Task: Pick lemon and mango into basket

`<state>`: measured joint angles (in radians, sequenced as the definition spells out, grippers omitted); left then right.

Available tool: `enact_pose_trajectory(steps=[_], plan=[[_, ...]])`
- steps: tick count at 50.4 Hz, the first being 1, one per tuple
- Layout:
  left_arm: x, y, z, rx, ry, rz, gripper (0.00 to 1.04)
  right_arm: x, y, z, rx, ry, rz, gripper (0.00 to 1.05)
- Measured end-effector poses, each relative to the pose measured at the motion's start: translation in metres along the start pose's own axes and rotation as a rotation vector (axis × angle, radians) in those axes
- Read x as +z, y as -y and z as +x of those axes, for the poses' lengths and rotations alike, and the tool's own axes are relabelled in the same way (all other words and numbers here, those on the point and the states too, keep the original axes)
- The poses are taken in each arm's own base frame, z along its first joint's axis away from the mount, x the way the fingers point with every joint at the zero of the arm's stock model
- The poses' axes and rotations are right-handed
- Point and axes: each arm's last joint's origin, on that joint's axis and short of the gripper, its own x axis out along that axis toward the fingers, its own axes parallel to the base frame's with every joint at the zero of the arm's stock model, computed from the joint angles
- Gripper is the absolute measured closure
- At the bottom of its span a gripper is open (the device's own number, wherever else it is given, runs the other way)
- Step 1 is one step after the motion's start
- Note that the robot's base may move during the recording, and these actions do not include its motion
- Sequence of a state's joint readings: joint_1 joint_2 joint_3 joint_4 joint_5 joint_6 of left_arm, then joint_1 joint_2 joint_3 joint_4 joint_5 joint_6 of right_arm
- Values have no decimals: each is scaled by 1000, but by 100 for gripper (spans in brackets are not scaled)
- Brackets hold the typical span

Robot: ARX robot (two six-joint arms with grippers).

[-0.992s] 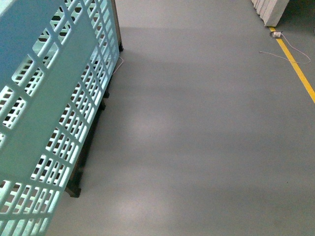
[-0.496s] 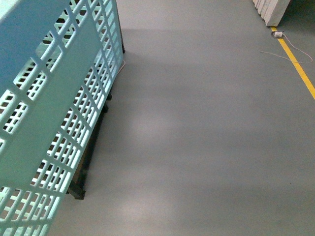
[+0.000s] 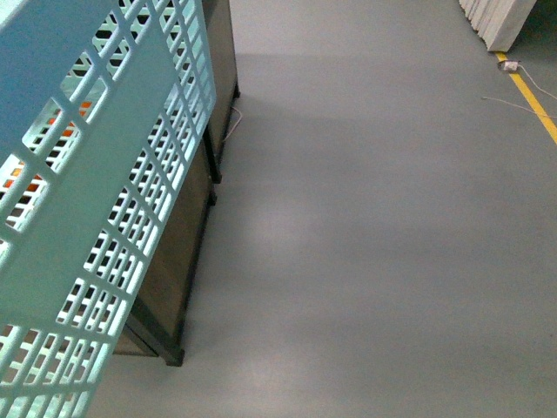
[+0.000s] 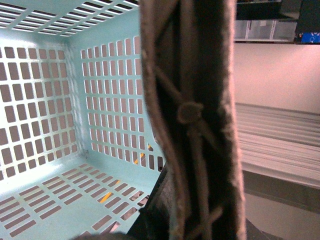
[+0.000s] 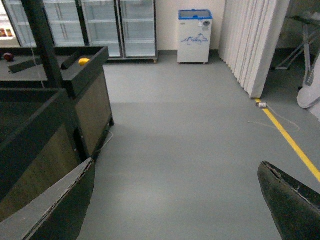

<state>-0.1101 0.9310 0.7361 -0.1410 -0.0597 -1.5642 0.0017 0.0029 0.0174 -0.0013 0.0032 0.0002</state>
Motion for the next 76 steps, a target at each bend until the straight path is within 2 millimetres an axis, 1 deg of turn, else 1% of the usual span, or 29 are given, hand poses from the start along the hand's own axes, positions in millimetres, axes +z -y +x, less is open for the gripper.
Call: enact_pose_trajectory(steps=[76], plan=[[0, 0, 0, 2, 4, 3, 100, 0, 0, 0, 3, 0, 0, 9]])
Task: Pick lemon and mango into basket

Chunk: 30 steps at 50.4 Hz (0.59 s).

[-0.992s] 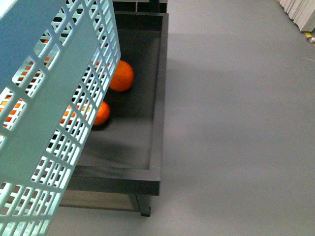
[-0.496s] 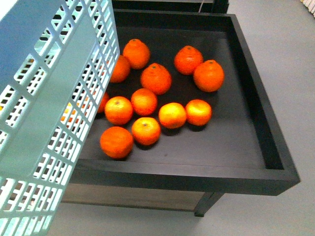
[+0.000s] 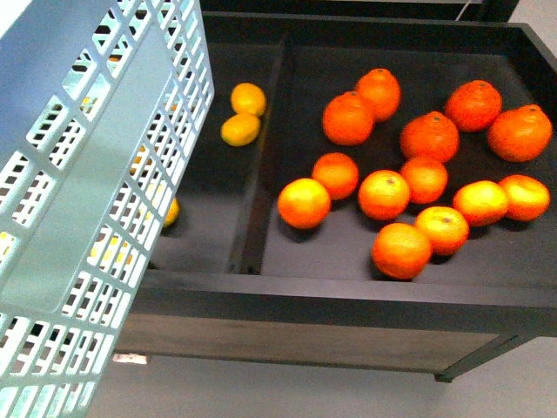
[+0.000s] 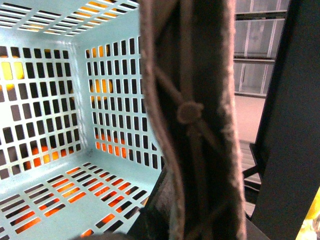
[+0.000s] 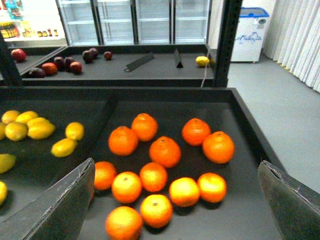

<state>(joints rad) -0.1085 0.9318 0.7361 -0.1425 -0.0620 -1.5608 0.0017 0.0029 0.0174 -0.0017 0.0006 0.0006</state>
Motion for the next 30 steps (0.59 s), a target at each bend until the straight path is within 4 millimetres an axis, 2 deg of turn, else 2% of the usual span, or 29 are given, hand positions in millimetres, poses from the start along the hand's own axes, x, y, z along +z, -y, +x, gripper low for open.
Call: enact_pose_trajectory(steps=[30], plan=[[0, 0, 0, 0, 1, 1, 100, 0, 0, 0, 0, 0, 0, 9]])
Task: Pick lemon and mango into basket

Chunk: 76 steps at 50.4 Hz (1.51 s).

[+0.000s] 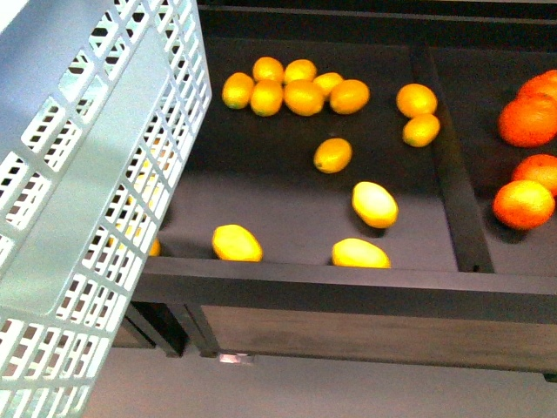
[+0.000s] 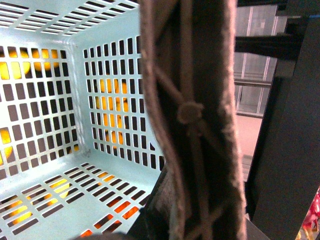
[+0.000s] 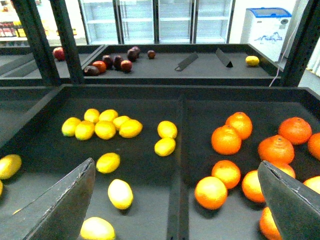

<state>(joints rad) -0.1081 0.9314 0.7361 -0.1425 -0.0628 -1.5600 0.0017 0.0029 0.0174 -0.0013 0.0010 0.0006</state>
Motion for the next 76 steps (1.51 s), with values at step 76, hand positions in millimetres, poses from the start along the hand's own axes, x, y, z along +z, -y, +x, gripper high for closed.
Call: enact_pose_trajectory(steps=[76], plan=[[1, 0, 0, -1, 3, 12, 100, 0, 0, 0, 3, 0, 0, 9]])
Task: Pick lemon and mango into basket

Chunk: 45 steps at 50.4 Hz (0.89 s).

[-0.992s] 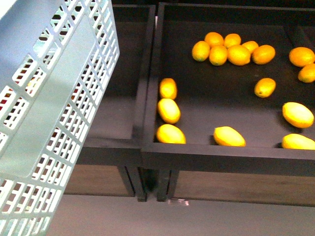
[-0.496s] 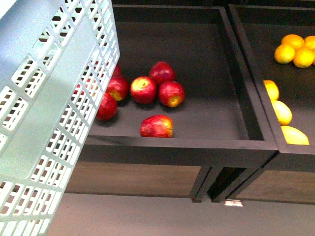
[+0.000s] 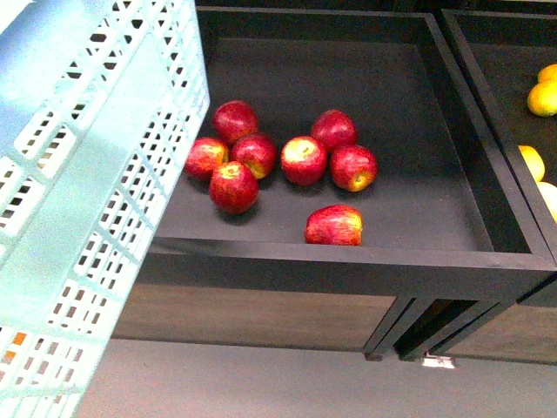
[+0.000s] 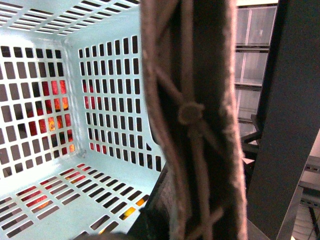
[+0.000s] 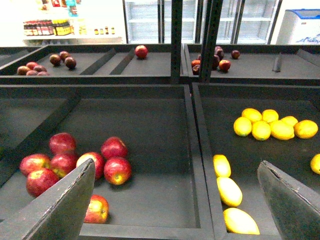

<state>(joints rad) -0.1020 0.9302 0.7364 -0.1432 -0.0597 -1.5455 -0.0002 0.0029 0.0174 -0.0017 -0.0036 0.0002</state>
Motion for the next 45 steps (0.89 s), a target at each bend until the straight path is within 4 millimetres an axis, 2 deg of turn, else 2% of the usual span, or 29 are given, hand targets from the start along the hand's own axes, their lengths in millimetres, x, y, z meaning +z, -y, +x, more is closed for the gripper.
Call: enact_pose_trajectory(steps=[6, 9, 15, 20, 27, 36, 41, 45], plan=[[-9, 4, 6, 56, -138, 187, 100, 0, 0, 0, -2, 0, 0, 9], [-28, 16, 21, 11, -242, 462, 100, 0, 0, 0, -2, 0, 0, 9], [-71, 41, 59, -75, -325, 701, 100, 0, 0, 0, -3, 0, 0, 9], [-106, 57, 85, -129, -420, 737, 100, 0, 0, 0, -3, 0, 0, 9], [-153, 61, 105, -142, -580, 760, 100, 0, 0, 0, -3, 0, 0, 9], [-205, 53, 109, -122, -753, 798, 100, 0, 0, 0, -3, 0, 0, 9], [-220, 48, 103, -103, -801, 828, 100, 0, 0, 0, -3, 0, 0, 9], [-225, 47, 99, -102, -825, 836, 100, 0, 0, 0, -3, 0, 0, 9]])
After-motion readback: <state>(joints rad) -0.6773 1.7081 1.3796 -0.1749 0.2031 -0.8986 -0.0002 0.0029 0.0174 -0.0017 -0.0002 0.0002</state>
